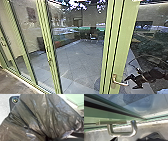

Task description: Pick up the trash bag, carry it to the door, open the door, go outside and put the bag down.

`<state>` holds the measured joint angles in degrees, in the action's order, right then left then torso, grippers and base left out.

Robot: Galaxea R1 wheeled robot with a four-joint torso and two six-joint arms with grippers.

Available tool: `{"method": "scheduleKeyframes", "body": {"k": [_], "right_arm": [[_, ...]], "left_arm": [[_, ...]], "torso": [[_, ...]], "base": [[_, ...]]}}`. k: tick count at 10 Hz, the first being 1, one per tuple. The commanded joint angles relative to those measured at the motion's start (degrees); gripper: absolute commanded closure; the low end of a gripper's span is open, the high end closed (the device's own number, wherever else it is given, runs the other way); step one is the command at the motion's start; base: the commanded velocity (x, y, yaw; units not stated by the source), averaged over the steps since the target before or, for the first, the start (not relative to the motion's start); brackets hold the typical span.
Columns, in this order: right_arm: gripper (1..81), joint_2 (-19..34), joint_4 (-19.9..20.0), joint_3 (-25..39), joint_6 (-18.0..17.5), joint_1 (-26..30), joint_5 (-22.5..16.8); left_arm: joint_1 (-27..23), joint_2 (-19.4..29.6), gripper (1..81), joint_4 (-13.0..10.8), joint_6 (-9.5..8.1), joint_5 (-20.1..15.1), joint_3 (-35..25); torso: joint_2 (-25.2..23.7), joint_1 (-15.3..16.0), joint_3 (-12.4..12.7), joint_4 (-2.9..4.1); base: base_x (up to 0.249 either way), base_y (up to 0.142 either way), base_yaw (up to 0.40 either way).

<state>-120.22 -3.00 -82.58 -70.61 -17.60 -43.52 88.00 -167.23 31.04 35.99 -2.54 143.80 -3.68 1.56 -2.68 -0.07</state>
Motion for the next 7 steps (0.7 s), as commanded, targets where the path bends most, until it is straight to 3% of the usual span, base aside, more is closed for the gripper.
{"method": "scheduleKeyframes", "body": {"k": [1, 4, 7], "right_arm": [[1.0, -1.45, -0.60, -2.14, -2.34, 6.92, -1.57], [1.0, -3.73, -0.69, -4.86, -3.31, 6.65, -1.57], [1.0, -6.28, -1.56, -8.19, -7.60, 5.77, -1.91]], "left_arm": [[-2.53, 0.40, 81.1, 0.43, 0.14, -4.67, -0.54], [-2.53, 0.58, 81.1, 0.43, 0.14, -4.67, -0.54], [-2.53, 0.67, 81.1, 0.60, 0.14, -4.67, -0.54]], "torso": [[0.00, 0.00, 0.00, 0.00], [0.00, 0.02, 0.00, 0.00], [0.00, 0.05, -0.02, 0.00]], "base": [[0.000, 0.000, 0.000], [0.000, 0.000, 0.000], [0.000, 0.000, 0.000]]}}
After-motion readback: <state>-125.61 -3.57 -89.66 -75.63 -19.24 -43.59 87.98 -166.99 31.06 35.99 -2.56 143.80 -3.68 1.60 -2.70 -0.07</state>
